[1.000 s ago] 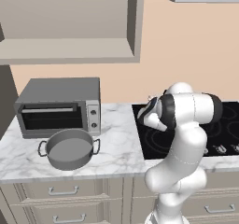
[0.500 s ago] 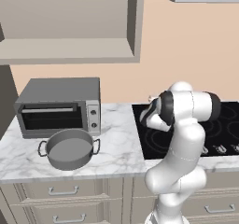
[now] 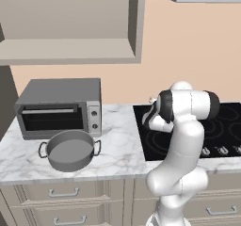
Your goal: Pick the kettle from the cabinet and place it on a stove burner. Then pick the pot from the counter and place it on another stove burner. Finally, turn both burners on.
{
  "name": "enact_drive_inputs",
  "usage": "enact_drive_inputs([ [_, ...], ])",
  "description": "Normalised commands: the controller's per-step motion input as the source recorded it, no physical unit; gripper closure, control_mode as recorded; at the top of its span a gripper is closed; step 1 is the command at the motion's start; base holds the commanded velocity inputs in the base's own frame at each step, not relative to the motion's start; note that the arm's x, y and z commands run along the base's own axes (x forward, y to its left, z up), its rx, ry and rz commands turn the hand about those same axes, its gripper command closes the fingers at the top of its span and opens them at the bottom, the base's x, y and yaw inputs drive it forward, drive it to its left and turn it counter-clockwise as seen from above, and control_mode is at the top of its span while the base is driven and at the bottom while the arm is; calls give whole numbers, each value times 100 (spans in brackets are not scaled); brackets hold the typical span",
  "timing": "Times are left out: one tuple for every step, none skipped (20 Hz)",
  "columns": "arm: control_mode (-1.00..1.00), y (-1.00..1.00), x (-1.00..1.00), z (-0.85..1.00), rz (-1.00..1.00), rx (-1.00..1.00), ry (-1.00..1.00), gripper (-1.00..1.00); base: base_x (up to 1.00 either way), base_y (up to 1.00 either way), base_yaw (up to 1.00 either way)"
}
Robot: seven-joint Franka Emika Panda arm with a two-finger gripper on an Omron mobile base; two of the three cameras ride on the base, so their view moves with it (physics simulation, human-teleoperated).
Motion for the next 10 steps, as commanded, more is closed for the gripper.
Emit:
enact_drive_inputs([
  [-100, 0, 17, -28, 0, 0, -6, 100, 0, 0, 0],
  [-100, 0, 16, -28, 0, 0, -6, 100, 0, 0, 0],
  [-100, 0, 17, -27, 0, 0, -5, 100, 0, 0, 0],
  [-100, 0, 18, -28, 0, 0, -5, 100, 0, 0, 0],
  [-100, 0, 18, -28, 0, 0, -5, 100, 0, 0, 0],
  [-100, 0, 16, -27, 0, 0, -5, 100, 0, 0, 0],
  [-100, 0, 10, -30, 0, 0, -4, 100, 0, 0, 0],
  [-100, 0, 9, -28, 0, 0, -3, 100, 0, 0, 0],
  [-100, 0, 5, -26, 0, 0, -5, 100, 0, 0, 0],
  [-100, 1, 2, -27, 0, 0, -6, -100, 0, 0, 0],
])
